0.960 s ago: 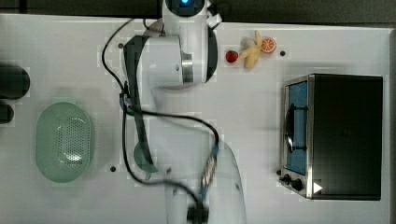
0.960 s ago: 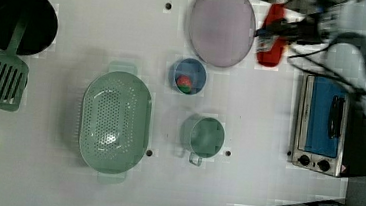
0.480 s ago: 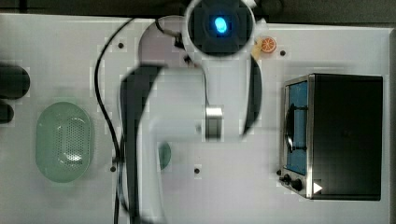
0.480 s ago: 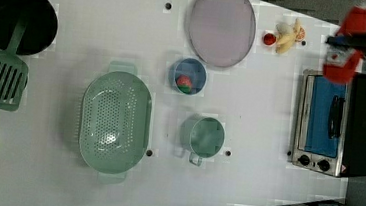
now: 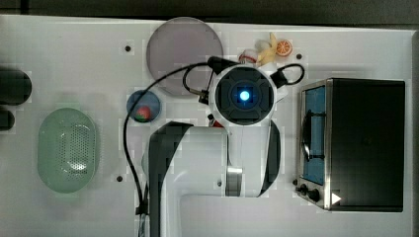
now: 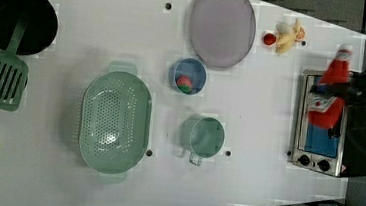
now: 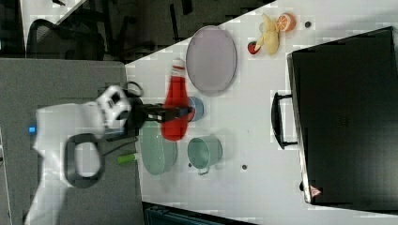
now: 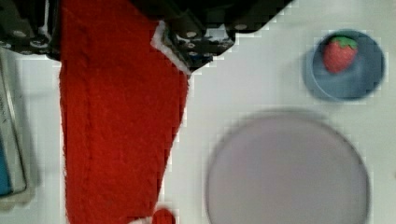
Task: Pick ketchup from plate and place it on table.
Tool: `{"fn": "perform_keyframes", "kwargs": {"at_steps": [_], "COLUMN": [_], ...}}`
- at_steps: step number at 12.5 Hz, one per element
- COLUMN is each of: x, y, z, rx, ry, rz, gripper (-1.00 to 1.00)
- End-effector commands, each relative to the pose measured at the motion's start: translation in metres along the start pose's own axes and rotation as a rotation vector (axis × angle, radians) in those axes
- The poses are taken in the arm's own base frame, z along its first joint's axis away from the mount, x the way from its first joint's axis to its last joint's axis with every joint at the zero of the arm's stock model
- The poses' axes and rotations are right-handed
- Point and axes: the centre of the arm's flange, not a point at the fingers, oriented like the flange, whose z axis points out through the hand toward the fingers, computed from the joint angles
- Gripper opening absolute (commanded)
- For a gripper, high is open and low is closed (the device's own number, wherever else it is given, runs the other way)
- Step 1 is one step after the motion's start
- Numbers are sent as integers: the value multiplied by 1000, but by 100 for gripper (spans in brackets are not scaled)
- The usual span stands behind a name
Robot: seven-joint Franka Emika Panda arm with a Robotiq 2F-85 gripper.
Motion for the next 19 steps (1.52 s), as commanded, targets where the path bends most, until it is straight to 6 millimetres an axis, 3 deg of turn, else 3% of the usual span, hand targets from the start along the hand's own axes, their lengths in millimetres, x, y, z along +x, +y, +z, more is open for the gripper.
{"fn": "perform_keyframes", "kwargs": {"at_steps": [1,5,8,9,11,13,15,17,19], "x": [-18,-44,-50,-51,-50,-46,-40,-28,-19], "y": [16,17,15,13,11,8,7,7,8], "z": [58,127,175,187,202,191,166,119,60], "rx": [0,4,9,12,20,25,25,31,39], "ry": [-37,-78,-130,-137,-125,-96,-58,25,97], "rz": [-6,-10,-13,-15,-17,-21,-17,29,143], "gripper": [18,18,18,23,65,100,100,100,100]}}
